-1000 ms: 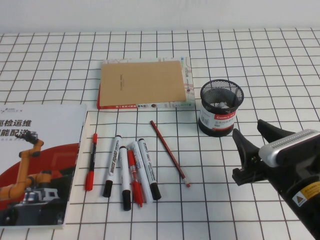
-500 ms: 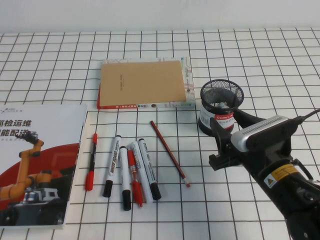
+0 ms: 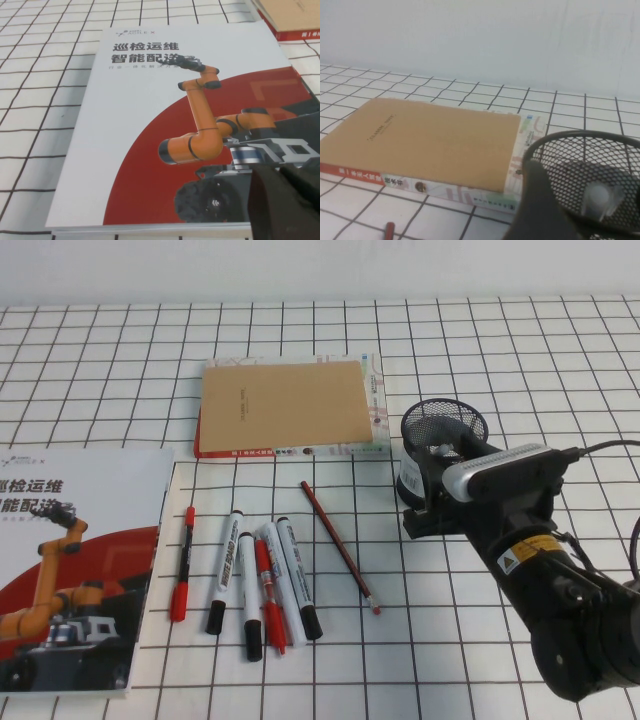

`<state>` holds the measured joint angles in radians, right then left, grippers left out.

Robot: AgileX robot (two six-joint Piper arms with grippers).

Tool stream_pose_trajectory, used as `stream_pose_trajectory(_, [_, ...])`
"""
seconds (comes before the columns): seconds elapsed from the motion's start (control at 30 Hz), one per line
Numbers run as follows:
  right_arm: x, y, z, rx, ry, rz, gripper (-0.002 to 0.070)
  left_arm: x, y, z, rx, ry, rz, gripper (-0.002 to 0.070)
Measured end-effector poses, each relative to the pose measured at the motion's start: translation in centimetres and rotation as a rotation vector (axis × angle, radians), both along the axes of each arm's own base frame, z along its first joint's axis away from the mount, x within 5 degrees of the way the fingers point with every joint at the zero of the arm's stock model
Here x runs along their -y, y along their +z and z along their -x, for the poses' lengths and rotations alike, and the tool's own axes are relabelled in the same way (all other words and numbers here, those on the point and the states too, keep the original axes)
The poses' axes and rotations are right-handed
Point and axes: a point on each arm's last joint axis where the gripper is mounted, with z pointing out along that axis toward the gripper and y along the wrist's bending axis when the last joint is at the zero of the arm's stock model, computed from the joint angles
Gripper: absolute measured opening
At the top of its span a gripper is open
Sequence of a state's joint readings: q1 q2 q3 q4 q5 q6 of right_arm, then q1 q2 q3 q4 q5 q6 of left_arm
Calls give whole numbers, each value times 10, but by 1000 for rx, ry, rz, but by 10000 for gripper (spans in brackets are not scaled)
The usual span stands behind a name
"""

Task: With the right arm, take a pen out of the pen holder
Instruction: 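Take a marker out of the pen holder and lay it on the table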

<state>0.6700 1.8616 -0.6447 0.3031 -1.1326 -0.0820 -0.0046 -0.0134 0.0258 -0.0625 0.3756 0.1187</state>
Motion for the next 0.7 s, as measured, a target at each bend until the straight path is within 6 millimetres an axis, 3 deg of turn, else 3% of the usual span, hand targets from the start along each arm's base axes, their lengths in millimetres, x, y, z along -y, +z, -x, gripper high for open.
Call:
stream_pose_trajectory(0.27, [-1,-2,-5,-5,-23,-9,364,0,0,0,0,0,0,-4])
stream_pose_trajectory(0.7, [2,-3,-6,-13,-54,-19,235,0,0,0,0,0,0,-4])
